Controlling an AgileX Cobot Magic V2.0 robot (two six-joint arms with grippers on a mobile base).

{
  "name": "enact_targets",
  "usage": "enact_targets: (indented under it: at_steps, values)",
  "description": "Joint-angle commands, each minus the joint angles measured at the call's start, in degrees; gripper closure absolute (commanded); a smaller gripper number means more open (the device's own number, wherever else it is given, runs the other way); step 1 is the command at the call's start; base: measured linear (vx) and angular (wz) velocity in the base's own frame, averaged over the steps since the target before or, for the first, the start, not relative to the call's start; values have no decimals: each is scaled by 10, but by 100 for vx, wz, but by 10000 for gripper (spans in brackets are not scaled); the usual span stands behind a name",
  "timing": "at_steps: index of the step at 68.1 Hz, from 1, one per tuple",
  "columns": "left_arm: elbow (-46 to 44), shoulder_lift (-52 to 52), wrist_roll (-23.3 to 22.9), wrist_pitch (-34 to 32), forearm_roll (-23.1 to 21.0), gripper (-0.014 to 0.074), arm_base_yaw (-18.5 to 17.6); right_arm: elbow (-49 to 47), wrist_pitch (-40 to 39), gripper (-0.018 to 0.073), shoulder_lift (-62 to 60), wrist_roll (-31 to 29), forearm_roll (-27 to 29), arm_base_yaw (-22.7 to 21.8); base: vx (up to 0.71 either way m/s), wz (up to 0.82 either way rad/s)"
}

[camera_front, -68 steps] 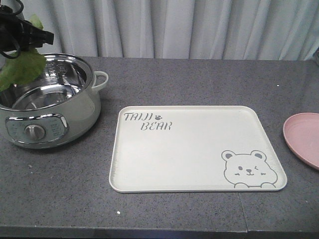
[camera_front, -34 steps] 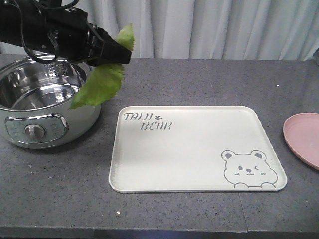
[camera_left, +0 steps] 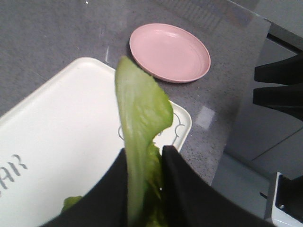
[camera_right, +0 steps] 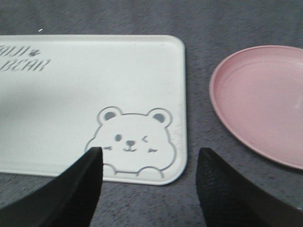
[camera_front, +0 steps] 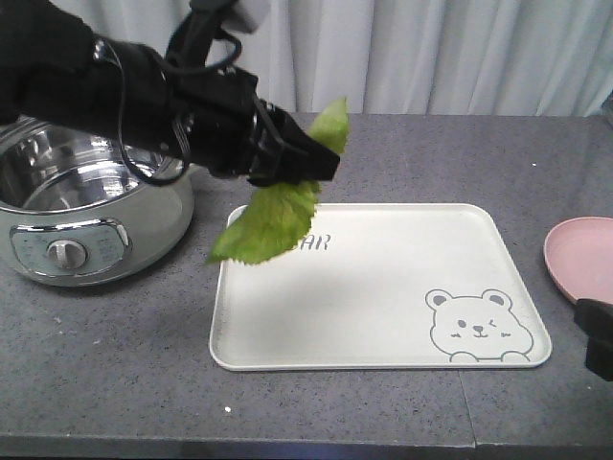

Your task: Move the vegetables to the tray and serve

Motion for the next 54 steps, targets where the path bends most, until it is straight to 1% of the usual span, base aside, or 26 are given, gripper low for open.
enact_targets:
  at_steps: [1, 7, 12, 13, 16, 19, 22, 28, 33, 39, 54]
  values:
    - [48, -37, 47, -61, -78, 478, -5, -26, -6, 115, 21, -128, 120, 2, 0, 0]
    - [94, -51, 93, -74, -141, 478, -5, -26, 21, 84, 48, -237, 249, 2, 0, 0]
    - [118, -58, 124, -67, -185, 477, -6, -26, 40, 64, 76, -320, 337, 2, 0, 0]
    - [125, -59, 135, -65, -199, 477, -6, -26, 46, 58, 85, -343, 363, 2, 0, 0]
    - [135, -59, 164, -61, -230, 477, -9, -26, 60, 49, 101, -386, 417, 2, 0, 0]
    - [144, -59, 188, -57, -252, 477, -12, -26, 78, 46, 122, -437, 468, 2, 0, 0]
    - [152, -59, 201, -58, -266, 477, -12, -26, 94, 47, 141, -485, 510, 2, 0, 0]
    - [161, -59, 210, -58, -286, 477, -12, -26, 134, 48, 180, -562, 604, 2, 0, 0]
    - [164, -59, 210, -63, -288, 477, -12, -26, 163, 48, 208, -602, 654, 2, 0, 0]
    - [164, -59, 210, -64, -288, 477, -12, -26, 200, 48, 236, -634, 698, 2, 0, 0]
    - [164, -59, 210, -66, -288, 477, -12, -26, 259, 48, 270, -668, 767, 2, 0, 0]
